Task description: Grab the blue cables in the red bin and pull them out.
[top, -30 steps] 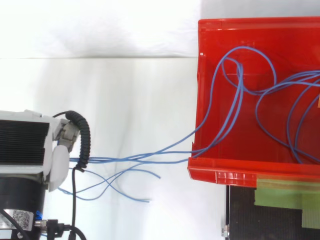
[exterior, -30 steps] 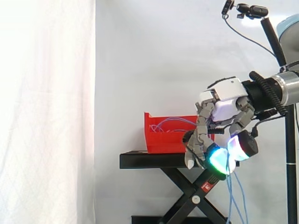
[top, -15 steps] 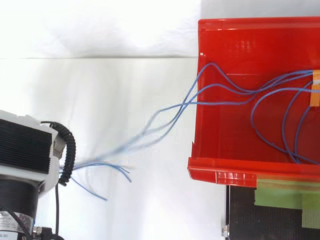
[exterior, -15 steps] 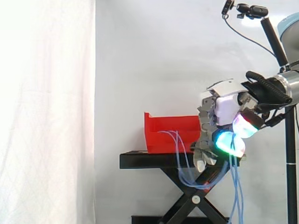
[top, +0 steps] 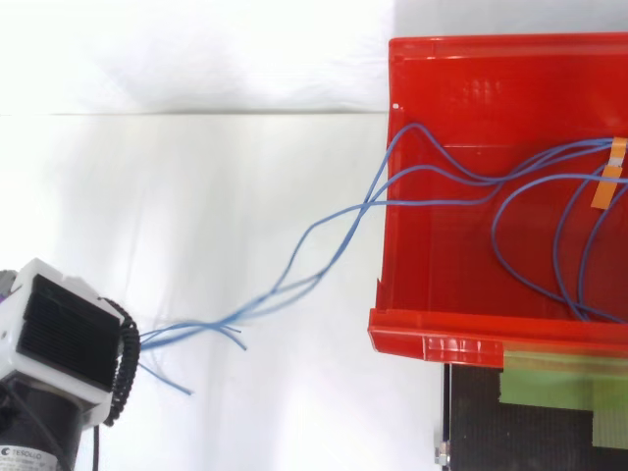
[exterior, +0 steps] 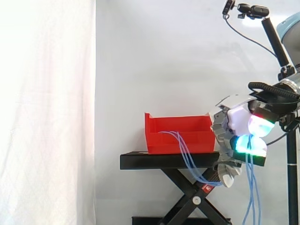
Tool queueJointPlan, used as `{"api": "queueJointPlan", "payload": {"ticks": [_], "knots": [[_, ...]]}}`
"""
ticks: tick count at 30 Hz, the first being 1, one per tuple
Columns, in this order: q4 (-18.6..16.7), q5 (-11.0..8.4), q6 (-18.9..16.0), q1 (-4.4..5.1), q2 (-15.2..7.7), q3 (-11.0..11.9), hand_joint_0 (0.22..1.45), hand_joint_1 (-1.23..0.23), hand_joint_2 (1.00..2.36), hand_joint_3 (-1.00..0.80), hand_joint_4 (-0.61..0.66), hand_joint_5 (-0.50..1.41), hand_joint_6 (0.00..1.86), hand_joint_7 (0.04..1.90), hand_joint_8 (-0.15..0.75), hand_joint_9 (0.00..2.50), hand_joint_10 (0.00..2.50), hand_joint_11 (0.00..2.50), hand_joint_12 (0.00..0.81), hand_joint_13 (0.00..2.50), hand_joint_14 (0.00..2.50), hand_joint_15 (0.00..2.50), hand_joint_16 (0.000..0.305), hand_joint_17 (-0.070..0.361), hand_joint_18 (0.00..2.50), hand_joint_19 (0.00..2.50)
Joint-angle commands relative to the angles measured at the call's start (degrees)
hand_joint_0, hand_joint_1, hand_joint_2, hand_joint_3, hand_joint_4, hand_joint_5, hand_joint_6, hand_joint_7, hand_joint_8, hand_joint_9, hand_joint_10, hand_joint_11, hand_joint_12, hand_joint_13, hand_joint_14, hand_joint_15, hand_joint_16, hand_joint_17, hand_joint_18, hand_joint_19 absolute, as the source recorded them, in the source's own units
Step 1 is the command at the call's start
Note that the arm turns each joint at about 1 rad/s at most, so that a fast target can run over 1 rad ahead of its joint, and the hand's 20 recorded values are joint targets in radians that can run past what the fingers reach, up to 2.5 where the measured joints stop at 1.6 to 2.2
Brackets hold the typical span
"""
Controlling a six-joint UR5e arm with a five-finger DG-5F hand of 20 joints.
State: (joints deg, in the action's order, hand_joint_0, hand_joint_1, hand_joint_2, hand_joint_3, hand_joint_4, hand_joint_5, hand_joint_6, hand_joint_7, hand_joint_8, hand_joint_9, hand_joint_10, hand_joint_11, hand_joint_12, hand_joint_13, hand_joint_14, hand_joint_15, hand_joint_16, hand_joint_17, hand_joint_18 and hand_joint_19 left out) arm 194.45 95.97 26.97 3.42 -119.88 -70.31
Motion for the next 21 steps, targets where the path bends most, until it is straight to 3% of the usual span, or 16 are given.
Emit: {"api": "queueJointPlan", "payload": {"ticks": [1,8,21], "knots": [[1.3,0.0,-2.5,0.0,0.0,0.0,0.89,-0.8,1.0,-1.0,-0.01,0.86,0.68,0.72,0.257,0.96,0.02,0.54,0.336,0.74,0.02,0.42,0.04,0.089,0.56,0.46],[2.7,0.0,-4.2,0.0,0.0,0.0,0.88,-0.8,1.0,-1.0,-0.01,0.85,0.69,0.71,0.253,0.96,0.02,0.53,0.336,0.75,0.02,0.42,0.04,0.09,0.56,0.47],[2.7,0.18,-1.7,0.09,0.0,0.0,0.84,-0.8,1.0,-1.0,-0.03,0.82,0.61,0.71,0.254,0.95,0.02,0.54,0.336,0.75,0.02,0.43,0.041,0.092,0.57,0.47]]}}
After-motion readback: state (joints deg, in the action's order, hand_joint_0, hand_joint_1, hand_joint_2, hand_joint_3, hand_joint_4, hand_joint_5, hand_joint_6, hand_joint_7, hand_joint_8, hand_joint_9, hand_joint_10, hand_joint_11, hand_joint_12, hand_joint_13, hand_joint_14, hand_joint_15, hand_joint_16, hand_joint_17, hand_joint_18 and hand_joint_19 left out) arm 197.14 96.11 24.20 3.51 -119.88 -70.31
